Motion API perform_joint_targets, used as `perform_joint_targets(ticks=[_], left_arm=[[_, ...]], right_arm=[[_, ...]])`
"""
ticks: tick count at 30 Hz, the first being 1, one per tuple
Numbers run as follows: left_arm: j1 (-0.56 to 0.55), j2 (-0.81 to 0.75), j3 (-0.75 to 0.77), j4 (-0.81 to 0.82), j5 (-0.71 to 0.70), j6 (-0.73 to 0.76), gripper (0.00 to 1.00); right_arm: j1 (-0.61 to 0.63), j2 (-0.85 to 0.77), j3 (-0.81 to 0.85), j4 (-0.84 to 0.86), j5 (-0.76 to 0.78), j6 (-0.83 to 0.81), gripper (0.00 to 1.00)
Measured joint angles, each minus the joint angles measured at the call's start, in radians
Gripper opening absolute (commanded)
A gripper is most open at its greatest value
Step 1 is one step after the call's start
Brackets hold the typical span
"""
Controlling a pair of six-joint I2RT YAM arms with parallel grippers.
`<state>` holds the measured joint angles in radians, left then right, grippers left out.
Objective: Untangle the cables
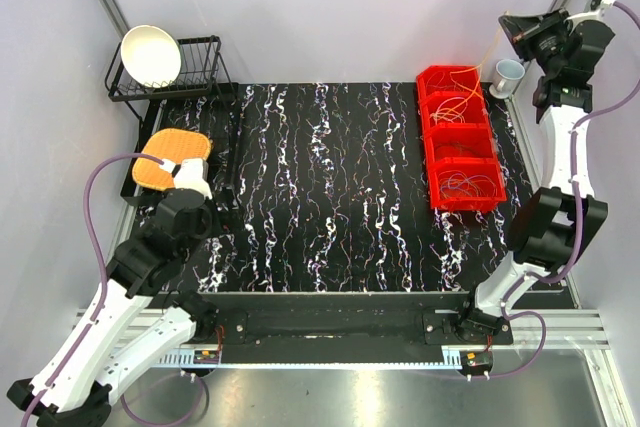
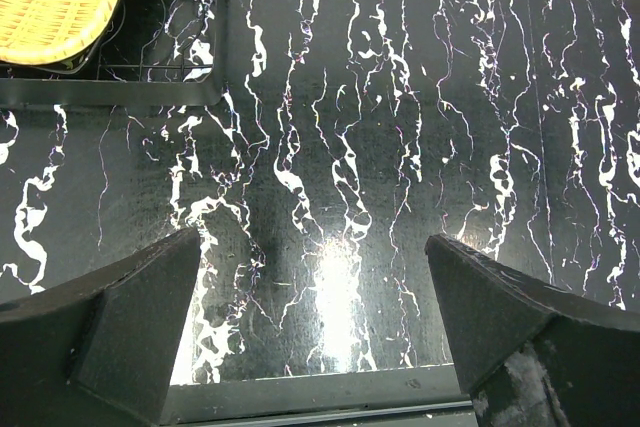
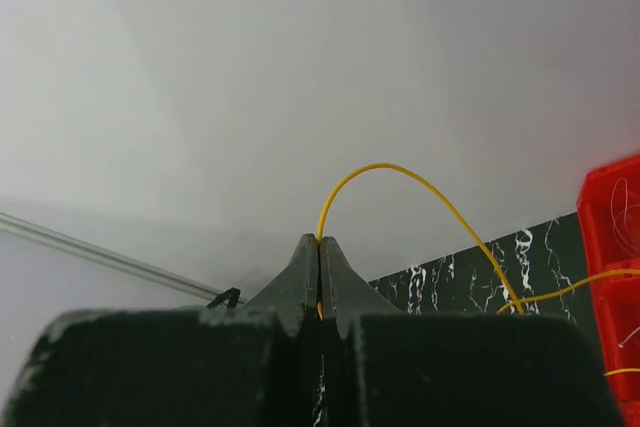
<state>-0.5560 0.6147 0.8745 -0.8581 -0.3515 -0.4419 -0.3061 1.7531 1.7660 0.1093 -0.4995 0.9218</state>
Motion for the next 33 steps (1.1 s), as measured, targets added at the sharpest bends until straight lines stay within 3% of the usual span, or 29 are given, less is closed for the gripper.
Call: perform_joint_targets(ticks=[14, 33], left_arm=[[0.0, 0.0, 0.0, 0.0, 0.003, 0.0, 0.99], [0.0, 0.009, 0.0, 0.0, 0.003, 0.0, 0.99]], right_arm=[[0.0, 0.132, 0.011, -0.05, -0.043, 0.053, 0.0], [0.0, 0.113, 0.011, -0.11, -0.116, 0.079, 0.0]])
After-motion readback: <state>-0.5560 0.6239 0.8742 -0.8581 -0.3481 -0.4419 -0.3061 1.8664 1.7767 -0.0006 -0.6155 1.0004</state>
